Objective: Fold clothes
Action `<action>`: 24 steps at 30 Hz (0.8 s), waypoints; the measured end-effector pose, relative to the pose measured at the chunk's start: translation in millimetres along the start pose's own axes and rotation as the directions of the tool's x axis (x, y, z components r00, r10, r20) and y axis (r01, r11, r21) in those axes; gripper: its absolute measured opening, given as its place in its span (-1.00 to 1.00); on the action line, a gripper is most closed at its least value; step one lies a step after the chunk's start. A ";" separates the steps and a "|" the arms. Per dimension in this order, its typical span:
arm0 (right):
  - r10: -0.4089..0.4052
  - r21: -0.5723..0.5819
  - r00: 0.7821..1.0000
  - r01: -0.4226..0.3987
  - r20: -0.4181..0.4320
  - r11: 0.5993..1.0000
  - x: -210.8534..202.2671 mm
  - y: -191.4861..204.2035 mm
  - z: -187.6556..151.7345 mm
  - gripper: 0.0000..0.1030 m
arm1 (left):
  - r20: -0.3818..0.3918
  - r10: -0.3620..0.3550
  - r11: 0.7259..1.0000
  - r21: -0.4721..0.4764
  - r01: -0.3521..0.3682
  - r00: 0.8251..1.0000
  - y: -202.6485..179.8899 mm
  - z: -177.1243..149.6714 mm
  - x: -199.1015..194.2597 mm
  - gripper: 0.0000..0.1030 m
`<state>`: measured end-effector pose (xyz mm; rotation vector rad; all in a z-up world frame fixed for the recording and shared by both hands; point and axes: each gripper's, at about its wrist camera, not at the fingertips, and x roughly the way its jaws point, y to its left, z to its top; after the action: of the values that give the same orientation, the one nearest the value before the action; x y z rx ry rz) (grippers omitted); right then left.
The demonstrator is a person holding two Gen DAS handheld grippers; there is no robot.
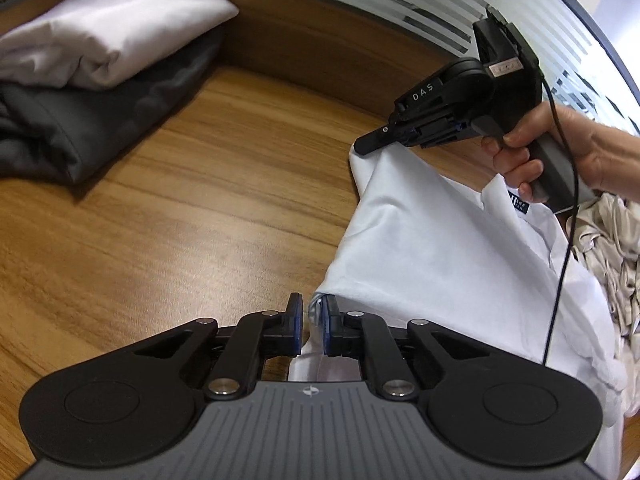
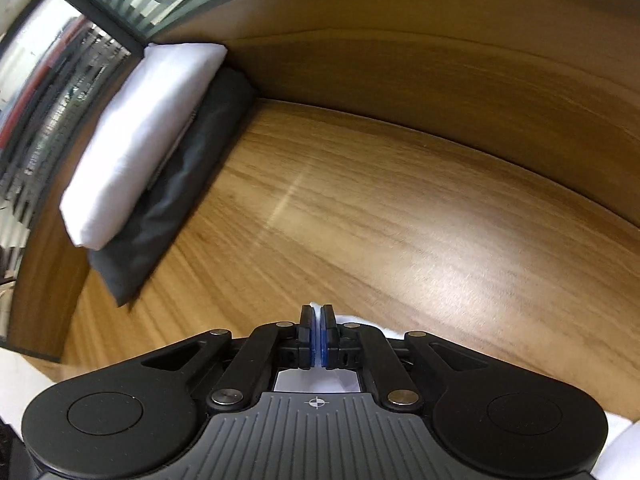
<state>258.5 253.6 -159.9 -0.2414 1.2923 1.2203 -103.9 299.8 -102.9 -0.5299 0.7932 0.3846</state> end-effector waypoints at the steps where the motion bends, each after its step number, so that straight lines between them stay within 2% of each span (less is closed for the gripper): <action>1: -0.010 0.005 1.000 0.010 0.014 1.000 -1.8 -1.0 0.9 -0.86 | -0.007 -0.005 1.000 -0.012 0.005 1.000 2.1 0.5 -0.9 -0.69; 3: -0.031 0.006 0.998 0.030 0.051 1.000 -11.1 -1.1 2.9 -0.76 | -0.023 -0.017 0.999 -0.035 0.017 1.000 5.7 1.8 -4.5 -0.63; 6: -0.059 -0.023 0.991 0.062 0.120 0.998 -35.2 3.1 5.0 -0.74 | -0.019 -0.019 1.000 -0.012 0.019 1.000 8.5 6.1 -14.7 -0.64; 9: -0.077 -0.086 0.985 0.091 0.151 0.992 -59.1 13.8 -0.4 -0.73 | -0.001 -0.019 1.000 -0.007 0.019 1.000 11.4 10.4 -28.0 -0.64; 14: -0.062 -0.154 0.990 0.082 0.128 0.985 -71.5 30.7 -28.3 -0.73 | 0.028 -0.044 0.999 -0.015 0.044 0.999 7.1 21.7 -31.5 -0.64; 16: -0.068 -0.148 0.991 0.084 0.112 0.985 -69.9 32.7 -43.4 -0.70 | 0.033 -0.046 0.999 -0.008 0.046 0.998 3.8 27.0 -25.7 -0.63; 19: -0.077 -0.139 0.993 0.088 0.088 0.986 -67.6 35.8 -66.1 -0.51 | -0.009 -0.062 0.998 0.027 0.063 0.998 -1.4 31.1 -12.9 -0.55; 21: -0.093 -0.139 0.992 0.104 0.084 0.985 -73.0 36.6 -81.3 -0.40 | -0.028 -0.071 0.995 0.068 0.073 0.997 -4.0 29.3 -9.6 -0.37; 24: -0.128 -0.126 0.988 0.139 0.090 0.982 -88.7 40.1 -106.2 -0.33 | -0.059 -0.070 0.990 0.118 0.077 0.996 -3.8 23.7 -6.0 -0.31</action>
<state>182.1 144.4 -105.5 -0.3650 1.1082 1.1896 -92.4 309.8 -83.4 -0.4571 0.8419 0.2536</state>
